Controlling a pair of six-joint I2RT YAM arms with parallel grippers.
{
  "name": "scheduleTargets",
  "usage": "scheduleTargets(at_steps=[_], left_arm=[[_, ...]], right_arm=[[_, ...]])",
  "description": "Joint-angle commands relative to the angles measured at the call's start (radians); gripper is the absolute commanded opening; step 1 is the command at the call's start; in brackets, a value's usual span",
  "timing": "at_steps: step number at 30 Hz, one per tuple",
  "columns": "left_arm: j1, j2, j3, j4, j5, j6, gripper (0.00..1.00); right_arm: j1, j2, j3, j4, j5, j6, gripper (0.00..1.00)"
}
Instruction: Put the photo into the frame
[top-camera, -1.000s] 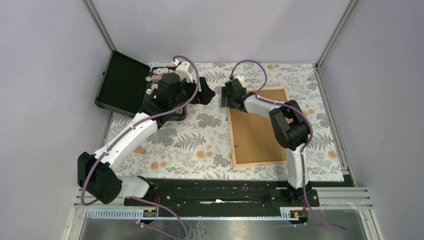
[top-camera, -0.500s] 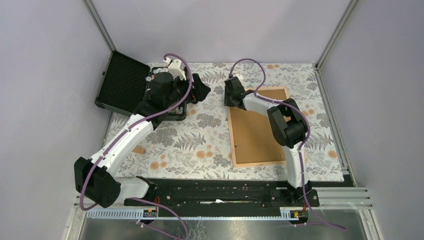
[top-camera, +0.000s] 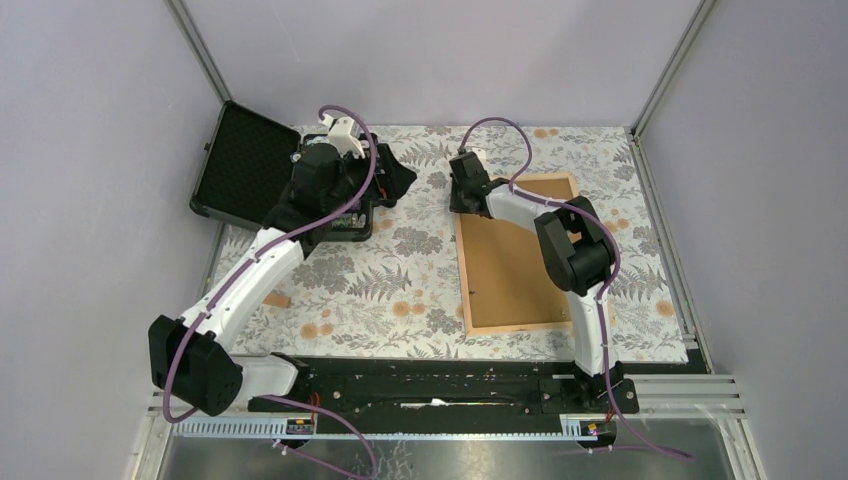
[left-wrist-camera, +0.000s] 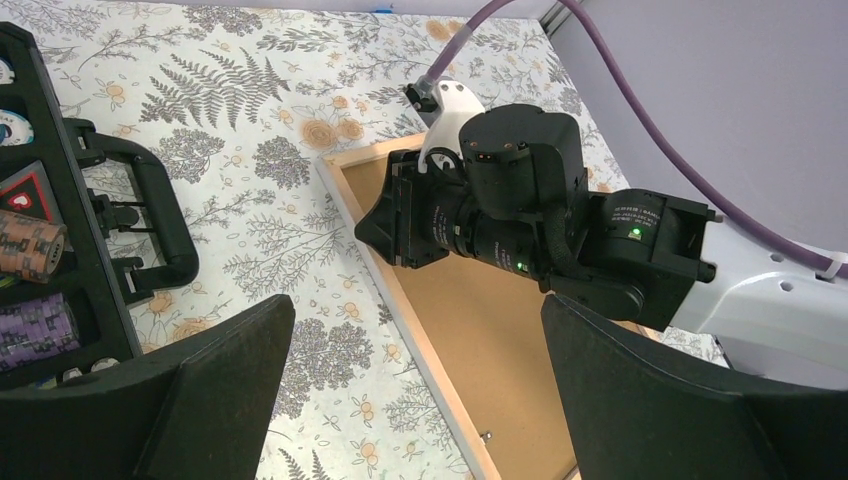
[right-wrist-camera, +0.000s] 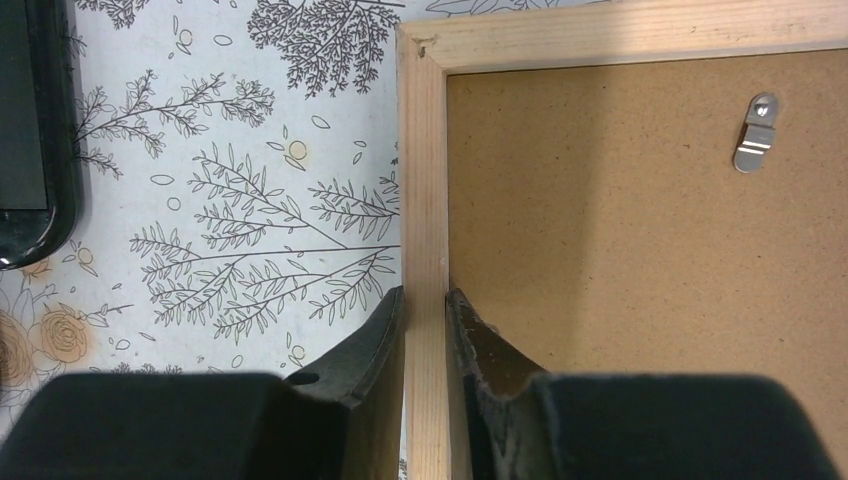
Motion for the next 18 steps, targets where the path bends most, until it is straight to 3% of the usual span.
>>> scheduleTargets(at_steps=[1,4,5,8,9,12,18], left_arm=[[0.018,-0.021,-0.005,0.072,0.046,-0.030,0.99],[0.025,-0.022,-0.009,0.083,0.063,-0.044,0.99],[0.028,-0.023,-0.012,0.086,0.065,-0.046,0.99],[0.034,-0.023,-0.012,0.087,0.068,-0.049,0.99],[0.036,-0.024,-0.011,0.087,0.070,-0.050,0.99],[0.044,-0.028,-0.012,0.089,0.077,-0.056,0.99],[0.048,-0.029,-0.018,0.099,0.103,-0.078,0.99]], right_arm=[[0.005,-0.007,0.044,-0.071,-0.039,-0.032,0.10],[0.003,-0.073,0.056,-0.086,0.021,-0.058,0.15],[0.004,-0.102,0.048,-0.079,0.048,-0.063,0.23],[-0.002,-0.158,0.002,-0.027,0.127,-0.070,0.65],[-0.008,-0.161,-0.001,-0.022,0.151,-0.065,0.72],[-0.036,-0.147,0.010,-0.027,0.204,-0.014,0.78],[-0.086,-0.071,0.061,-0.046,0.200,0.041,0.80]])
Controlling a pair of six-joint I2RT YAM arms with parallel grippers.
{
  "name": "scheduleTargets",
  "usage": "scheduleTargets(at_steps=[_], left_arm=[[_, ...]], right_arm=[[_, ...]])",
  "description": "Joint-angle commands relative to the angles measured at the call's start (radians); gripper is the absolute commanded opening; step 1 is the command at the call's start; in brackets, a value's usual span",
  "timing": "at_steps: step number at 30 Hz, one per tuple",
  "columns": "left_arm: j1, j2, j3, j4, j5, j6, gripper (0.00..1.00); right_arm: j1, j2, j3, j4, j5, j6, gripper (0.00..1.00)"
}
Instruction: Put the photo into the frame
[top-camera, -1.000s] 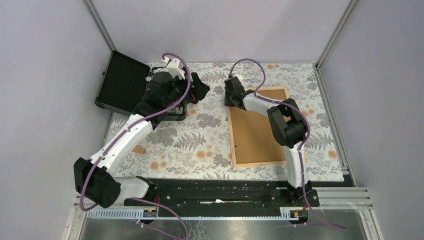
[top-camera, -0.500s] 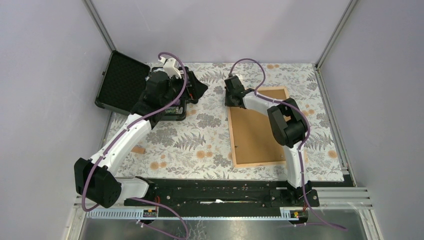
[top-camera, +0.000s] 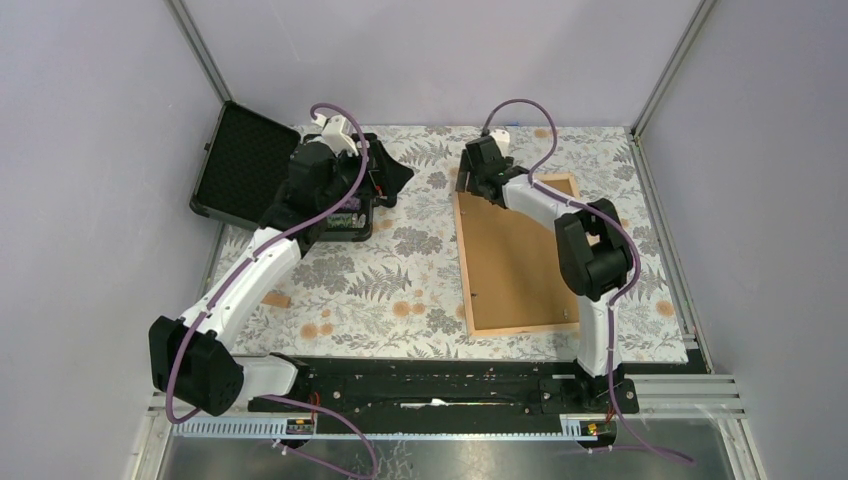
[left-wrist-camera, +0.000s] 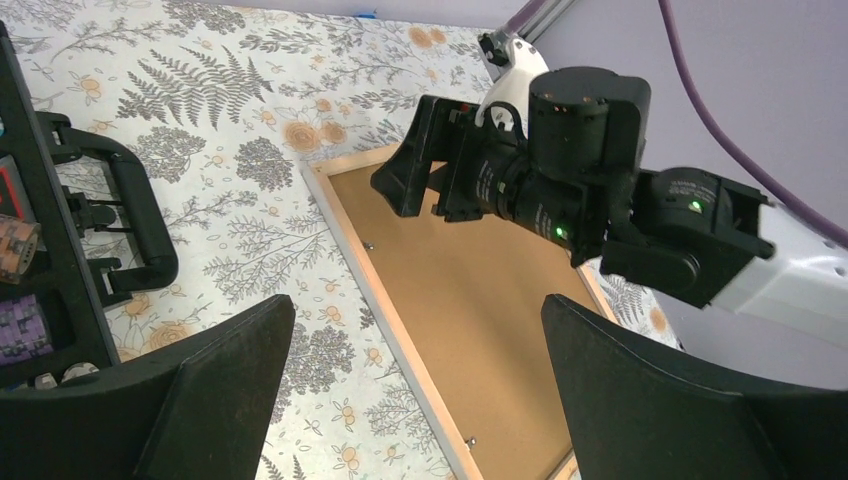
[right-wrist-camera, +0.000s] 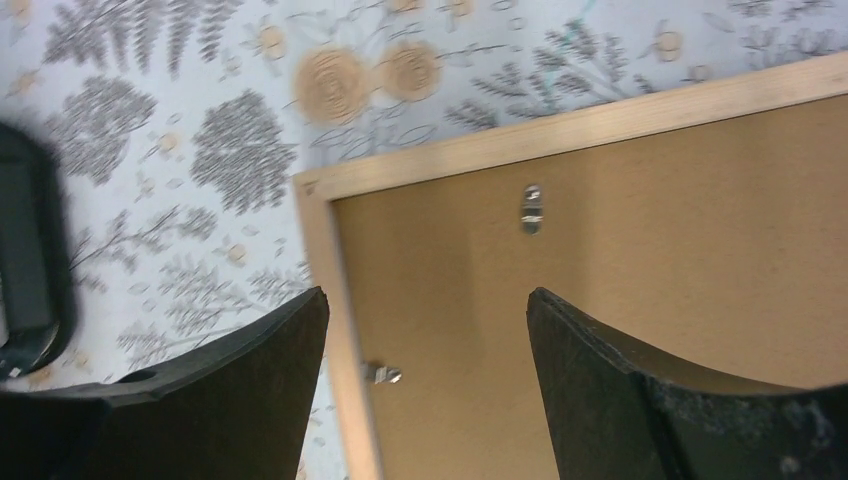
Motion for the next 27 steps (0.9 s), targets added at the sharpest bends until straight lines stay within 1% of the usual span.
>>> scheduleTargets(at_steps=[1,4,8,11,13,15,18,20,22,23,25,27], left_arm=[[0.006,-0.024,-0.004,0.068,0.049,-0.025,0.99],[0.006,-0.010,-0.003,0.067,0.075,-0.044,0.99],[0.007,0.008,-0.028,0.117,0.107,-0.092,0.99],[-0.001,0.049,-0.063,0.177,0.134,-0.169,0.99],[-0.024,0.108,-0.080,0.180,0.104,-0.230,0.98],[-0.063,0.156,-0.089,0.157,0.044,-0.278,0.91],[-0.159,0.203,-0.108,0.125,-0.120,-0.291,0.87],[-0.198,0.224,-0.177,0.196,-0.171,-0.337,0.81],[-0.226,0.256,-0.258,0.311,-0.188,-0.393,0.68],[-0.244,0.280,-0.276,0.343,-0.209,-0.391,0.63],[-0.294,0.337,-0.256,0.356,-0.245,-0.350,0.62],[-0.323,0.396,-0.232,0.374,-0.251,-0.317,0.60]], right_arm=[[-0.036,0.042,0.064,-0.022,0.057,0.032,0.80],[-0.061,0.047,0.061,-0.034,0.044,0.031,0.80],[-0.092,0.057,0.041,0.001,-0.042,0.055,0.78],[-0.101,0.081,0.043,0.007,-0.075,0.071,0.74],[-0.110,0.093,0.040,0.012,-0.114,0.089,0.73],[-0.124,0.100,0.023,0.033,-0.162,0.111,0.72],[-0.151,0.107,0.000,0.060,-0.252,0.147,0.67],[-0.165,0.102,-0.018,0.078,-0.286,0.153,0.64],[-0.176,0.095,-0.040,0.096,-0.296,0.153,0.62],[-0.182,0.096,-0.043,0.103,-0.306,0.148,0.60],[-0.195,0.104,-0.047,0.110,-0.318,0.136,0.58],[-0.209,0.109,-0.051,0.115,-0.318,0.133,0.56]])
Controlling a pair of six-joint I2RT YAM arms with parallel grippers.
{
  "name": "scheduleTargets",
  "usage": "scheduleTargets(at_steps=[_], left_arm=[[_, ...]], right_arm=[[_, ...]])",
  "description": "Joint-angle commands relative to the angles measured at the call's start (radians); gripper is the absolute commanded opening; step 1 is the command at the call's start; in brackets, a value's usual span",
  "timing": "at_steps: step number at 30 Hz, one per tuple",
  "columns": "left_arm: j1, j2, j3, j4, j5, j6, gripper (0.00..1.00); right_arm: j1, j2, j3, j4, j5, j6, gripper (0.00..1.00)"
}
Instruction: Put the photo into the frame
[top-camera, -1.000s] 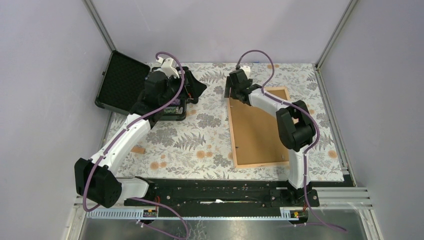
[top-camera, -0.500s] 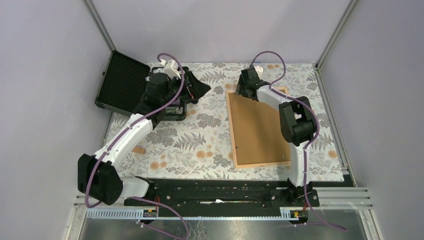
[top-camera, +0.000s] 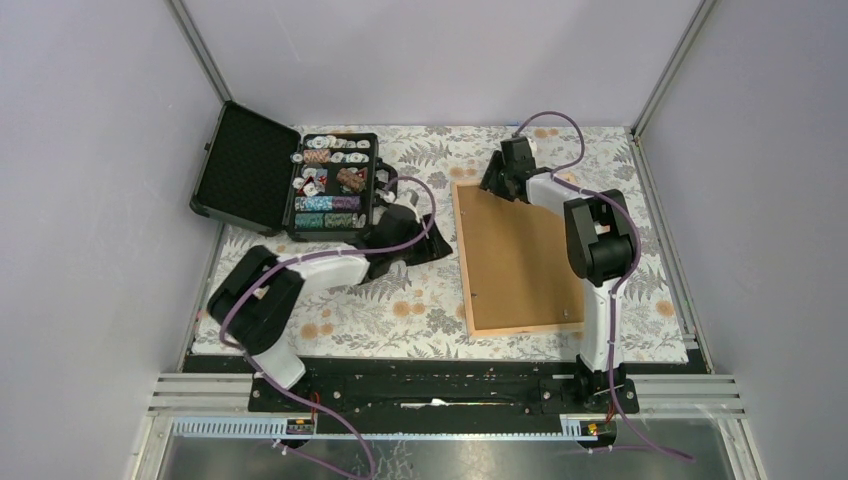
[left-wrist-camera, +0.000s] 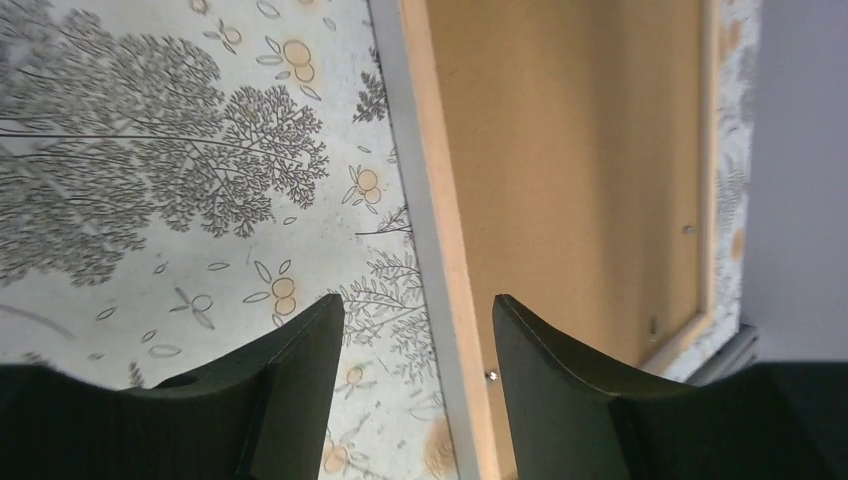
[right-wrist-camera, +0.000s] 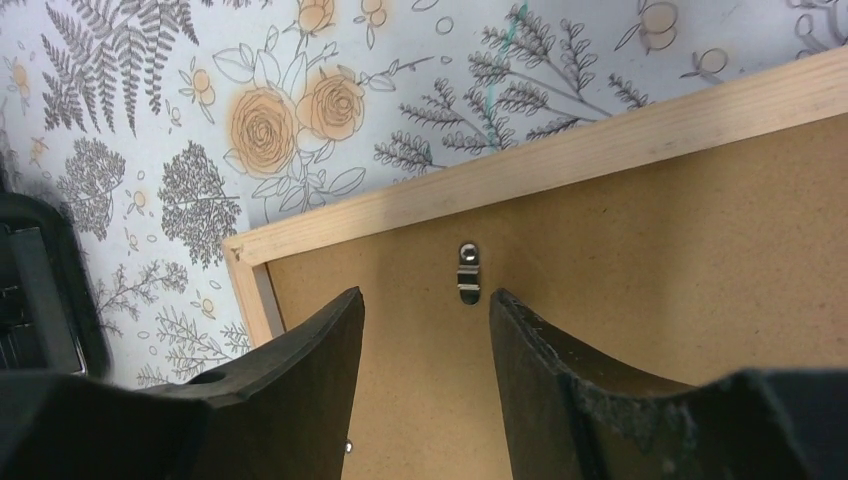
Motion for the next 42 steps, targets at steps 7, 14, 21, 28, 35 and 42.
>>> scheduleTargets(at_steps=[7,14,21,28,35,42], left_arm=[[-0.070,0.234,0.068,0.245,-0.087,0.008,0.55],[-0.099,0.292,0.071,0.274,-0.108,0.028,0.52],[-0.104,0.346,0.073,0.269,-0.094,0.027,0.52],[-0.105,0.382,0.064,0.224,-0.107,-0.020,0.47],[-0.104,0.393,0.049,0.209,-0.140,-0.040,0.41],[-0.104,0.371,0.017,0.224,-0.156,-0.036,0.41]], right_arm=[[-0.032,0.037,-0.027,0.025,-0.118,0.006,0.45],[-0.031,0.042,-0.046,0.072,-0.153,0.026,0.38],[-0.030,0.039,-0.072,0.131,-0.088,0.064,0.39],[-0.030,0.078,-0.057,0.166,-0.090,0.116,0.39],[-0.030,0.089,-0.098,0.242,-0.022,0.281,0.41],[-0.030,0.068,-0.150,0.278,0.109,0.386,0.43]])
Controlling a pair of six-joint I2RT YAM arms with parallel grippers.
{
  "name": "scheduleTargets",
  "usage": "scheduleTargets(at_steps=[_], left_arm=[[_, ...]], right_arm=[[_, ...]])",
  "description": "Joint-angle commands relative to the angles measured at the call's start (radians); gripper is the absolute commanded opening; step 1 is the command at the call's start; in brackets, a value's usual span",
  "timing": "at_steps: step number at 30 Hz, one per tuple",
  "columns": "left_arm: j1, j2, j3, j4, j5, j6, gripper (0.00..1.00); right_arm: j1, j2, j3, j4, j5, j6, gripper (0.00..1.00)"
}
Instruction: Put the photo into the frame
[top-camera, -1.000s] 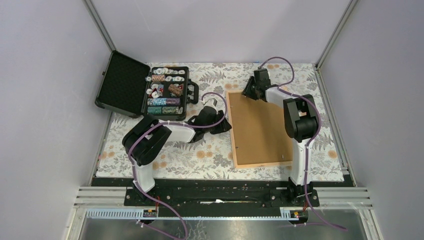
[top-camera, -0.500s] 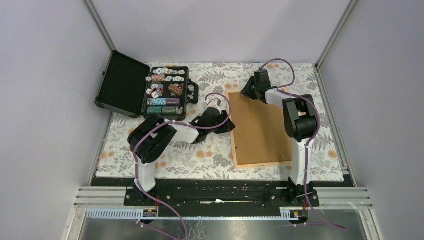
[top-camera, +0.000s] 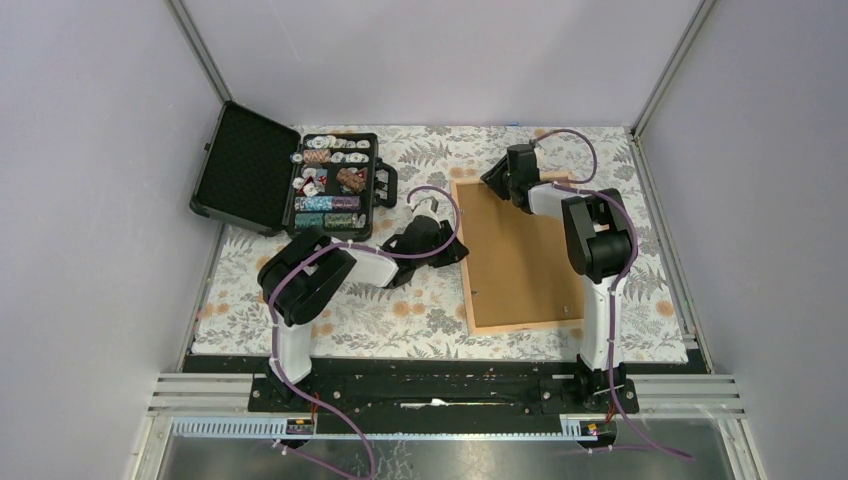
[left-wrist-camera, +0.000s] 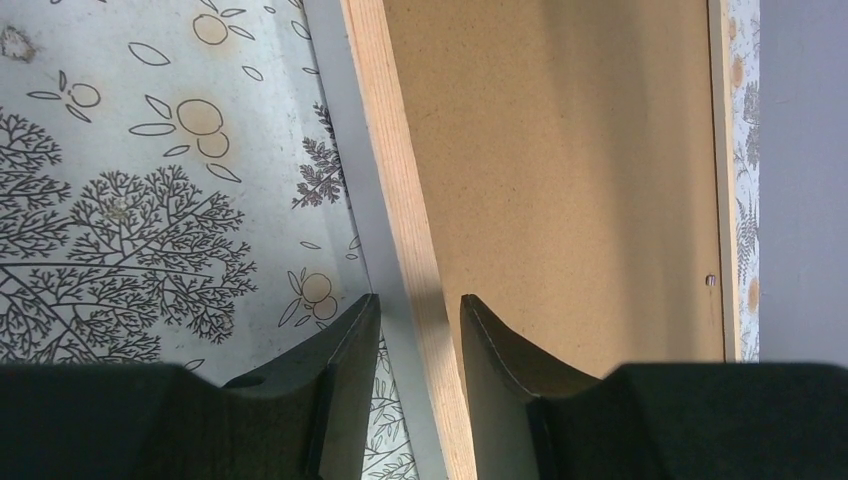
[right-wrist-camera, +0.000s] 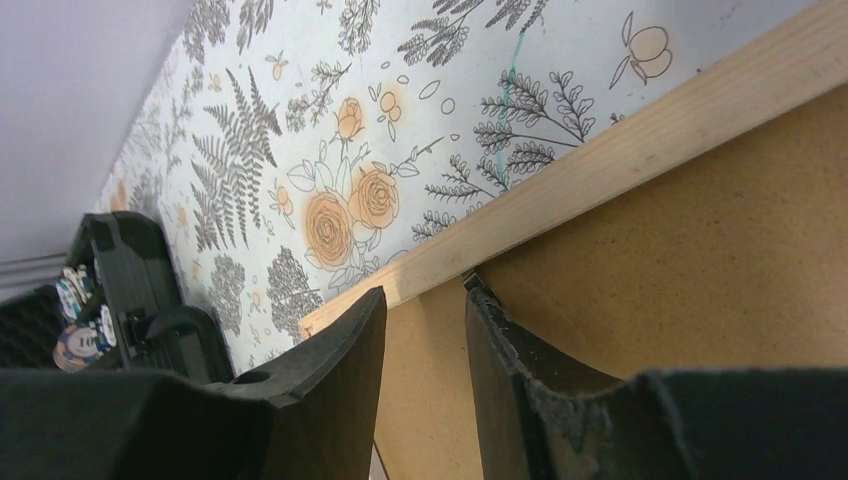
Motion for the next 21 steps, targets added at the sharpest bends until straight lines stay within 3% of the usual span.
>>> scheduleTargets(at_steps=[1,5,9,12,16,21], left_arm=[[-0.004,0.027,-0.053,-0.101,-0.049,0.019,0.41],[-0.005,0.018,-0.060,-0.066,-0.033,0.052,0.43],[-0.004,-0.016,-0.093,0.005,-0.017,0.094,0.53],[-0.004,-0.052,-0.136,0.072,-0.010,0.111,0.64],[-0.004,-0.136,-0.205,0.160,-0.006,0.139,0.77],[-0.004,-0.214,-0.298,0.261,0.046,0.151,0.87]], right_arm=[[0.006,0.026,-0.059,0.002,0.132,0.076,0.44],[0.004,-0.024,-0.028,0.068,-0.085,-0.061,0.50],[0.009,-0.243,-0.069,-0.034,-0.284,-0.221,0.69],[0.018,-0.460,-0.187,-0.189,-0.261,-0.334,0.80],[0.033,-0.739,-0.458,-0.350,-0.224,-0.376,0.83],[0.111,-1.026,-0.724,-0.608,-0.090,-0.346,0.83]])
